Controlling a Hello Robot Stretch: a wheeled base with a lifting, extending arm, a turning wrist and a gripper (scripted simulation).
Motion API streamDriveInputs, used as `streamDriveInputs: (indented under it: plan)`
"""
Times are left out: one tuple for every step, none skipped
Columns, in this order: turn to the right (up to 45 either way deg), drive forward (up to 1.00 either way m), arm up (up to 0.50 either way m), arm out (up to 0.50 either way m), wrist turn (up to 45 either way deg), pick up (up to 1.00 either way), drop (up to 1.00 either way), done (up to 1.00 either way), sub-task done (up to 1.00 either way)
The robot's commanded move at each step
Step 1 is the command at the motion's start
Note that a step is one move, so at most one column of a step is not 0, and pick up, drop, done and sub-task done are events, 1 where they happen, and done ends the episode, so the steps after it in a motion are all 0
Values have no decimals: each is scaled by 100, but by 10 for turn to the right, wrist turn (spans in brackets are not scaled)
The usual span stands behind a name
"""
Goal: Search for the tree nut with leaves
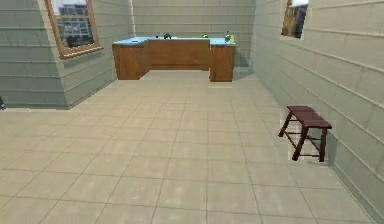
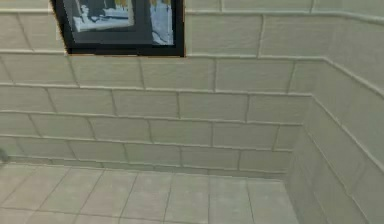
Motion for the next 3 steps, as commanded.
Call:
streamDriveInputs:
  plan:
    - [0, 100, 0, 0, 0, 0, 0, 0, 0]
    - [0, 100, 0, 0, 0, 0, 0, 0, 0]
    - [0, 100, 0, 0, 0, 0, 0, 0, 0]
